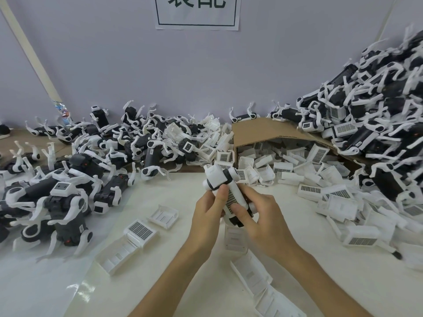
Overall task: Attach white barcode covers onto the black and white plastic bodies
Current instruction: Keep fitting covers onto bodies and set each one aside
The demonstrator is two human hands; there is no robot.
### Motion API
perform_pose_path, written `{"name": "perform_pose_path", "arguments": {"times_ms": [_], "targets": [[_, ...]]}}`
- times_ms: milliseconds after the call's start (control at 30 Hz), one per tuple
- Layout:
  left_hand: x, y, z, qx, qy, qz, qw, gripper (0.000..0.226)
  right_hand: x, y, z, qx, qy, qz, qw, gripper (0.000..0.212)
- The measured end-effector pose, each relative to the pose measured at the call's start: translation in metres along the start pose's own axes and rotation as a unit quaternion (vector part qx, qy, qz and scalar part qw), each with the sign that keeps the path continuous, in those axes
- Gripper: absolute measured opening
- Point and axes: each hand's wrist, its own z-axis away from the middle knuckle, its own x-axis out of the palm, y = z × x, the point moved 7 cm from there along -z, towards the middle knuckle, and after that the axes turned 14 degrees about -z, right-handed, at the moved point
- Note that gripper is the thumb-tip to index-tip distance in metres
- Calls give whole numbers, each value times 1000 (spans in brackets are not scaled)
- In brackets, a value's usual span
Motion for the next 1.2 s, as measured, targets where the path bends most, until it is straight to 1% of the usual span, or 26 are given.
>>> {"name": "perform_pose_path", "arguments": {"times_ms": [100,200,300,400,467,533,600,667,733,767,833,867,900,967,1033,1067,1133,1200], "targets": [[2,3,1,13,10,-3,1000,44,1,-2,0,-13,17,25,999,31],[0,6,1,17,18,-1,1000,49,2,-5,2,-28,40,72,996,32],[-2,5,1,12,11,1,1000,49,1,-4,4,-21,50,103,993,32],[3,4,2,7,-15,-8,1000,42,-1,0,1,-7,28,93,995,33],[5,3,1,7,-24,-9,1000,37,-5,0,0,-15,23,88,996,32],[4,2,1,4,-26,-11,1000,40,-11,-1,0,-18,40,73,996,32],[2,2,0,5,-24,-29,999,44,-17,-1,-1,-12,61,42,997,37],[-1,1,-1,14,-12,-77,997,44,-23,-2,-1,-7,77,16,997,41],[-2,2,-1,41,-4,-147,988,34,-27,-4,-2,-7,81,-4,997,47],[0,4,0,60,-2,-198,978,32,-28,-5,-2,-9,76,-12,997,49],[4,8,3,103,-3,-311,945,37,-29,-9,-1,-16,60,-17,998,52],[6,9,4,121,-3,-345,931,41,-29,-10,-1,-20,52,-16,998,52],[7,9,5,127,-1,-357,926,45,-29,-12,-1,-24,46,-13,999,50],[2,9,3,115,18,-342,932,51,-29,-14,-2,-31,46,-7,998,43],[-7,11,2,105,45,-310,944,64,-36,-15,-4,-30,73,-19,997,33],[-11,13,1,108,57,-285,951,66,-41,-13,-5,-22,92,-35,995,29],[-14,19,2,122,69,-224,965,57,-54,-4,-8,19,113,-98,989,26],[-16,24,2,133,69,-175,973,41,-60,6,-9,79,84,-160,980,30]]}}
